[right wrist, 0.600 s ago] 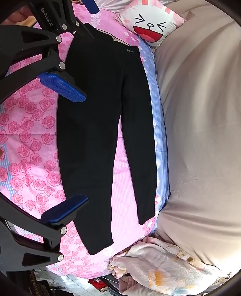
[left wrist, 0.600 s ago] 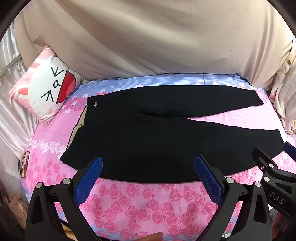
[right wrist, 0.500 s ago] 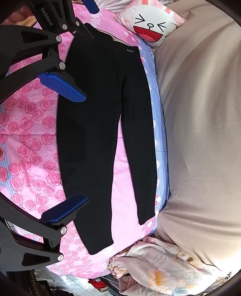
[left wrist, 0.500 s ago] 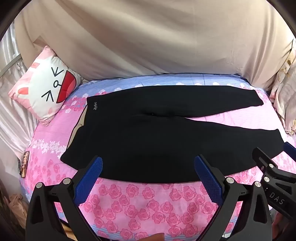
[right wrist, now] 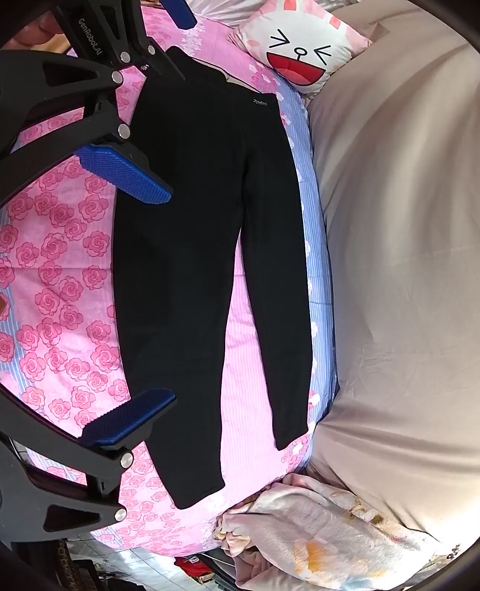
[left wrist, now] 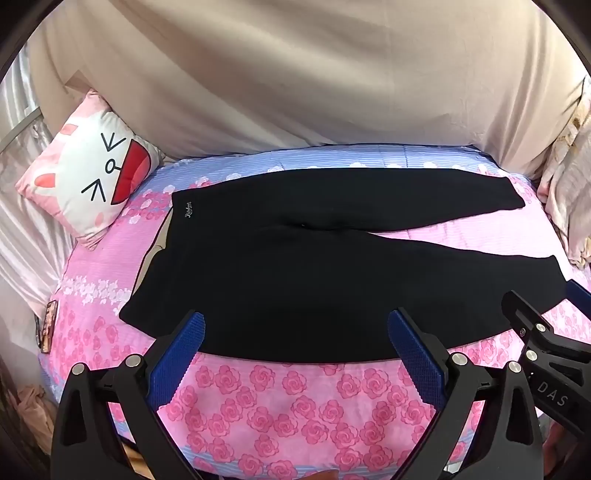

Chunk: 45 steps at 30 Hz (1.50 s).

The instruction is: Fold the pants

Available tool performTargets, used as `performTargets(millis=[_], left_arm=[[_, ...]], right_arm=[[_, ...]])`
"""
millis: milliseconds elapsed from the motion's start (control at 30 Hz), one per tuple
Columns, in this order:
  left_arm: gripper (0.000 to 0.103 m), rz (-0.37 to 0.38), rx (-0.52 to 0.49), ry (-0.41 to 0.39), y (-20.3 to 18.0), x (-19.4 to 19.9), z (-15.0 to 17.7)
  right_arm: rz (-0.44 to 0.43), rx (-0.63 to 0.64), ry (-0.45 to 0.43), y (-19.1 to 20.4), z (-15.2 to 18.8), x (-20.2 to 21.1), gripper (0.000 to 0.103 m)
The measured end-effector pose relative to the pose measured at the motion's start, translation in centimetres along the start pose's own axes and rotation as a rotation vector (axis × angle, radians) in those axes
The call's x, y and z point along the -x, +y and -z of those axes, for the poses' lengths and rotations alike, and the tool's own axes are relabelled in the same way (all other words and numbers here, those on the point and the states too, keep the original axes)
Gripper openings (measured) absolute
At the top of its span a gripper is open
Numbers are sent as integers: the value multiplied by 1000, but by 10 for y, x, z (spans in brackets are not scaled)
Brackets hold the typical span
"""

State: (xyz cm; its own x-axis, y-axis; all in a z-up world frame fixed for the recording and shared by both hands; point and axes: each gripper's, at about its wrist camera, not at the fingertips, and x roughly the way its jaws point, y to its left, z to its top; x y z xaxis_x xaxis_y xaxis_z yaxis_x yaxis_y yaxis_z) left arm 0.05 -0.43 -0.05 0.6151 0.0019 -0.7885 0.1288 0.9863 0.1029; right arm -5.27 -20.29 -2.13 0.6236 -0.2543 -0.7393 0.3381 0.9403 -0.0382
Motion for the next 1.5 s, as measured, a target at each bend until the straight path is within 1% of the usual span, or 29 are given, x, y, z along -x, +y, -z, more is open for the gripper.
performTargets(millis=[500,1100,1500], left_arm=[[98,9,2,-2,2,-1,3],[98,24,-8,2,0,-3,1],[98,19,-10,1,-3,-4,0]], right_arm=[[-2,-5,2,7,-3,-2,98],[-9,-12,5,0,-2,-1,98],[-8,-15,9,-3,-4,-6,98]])
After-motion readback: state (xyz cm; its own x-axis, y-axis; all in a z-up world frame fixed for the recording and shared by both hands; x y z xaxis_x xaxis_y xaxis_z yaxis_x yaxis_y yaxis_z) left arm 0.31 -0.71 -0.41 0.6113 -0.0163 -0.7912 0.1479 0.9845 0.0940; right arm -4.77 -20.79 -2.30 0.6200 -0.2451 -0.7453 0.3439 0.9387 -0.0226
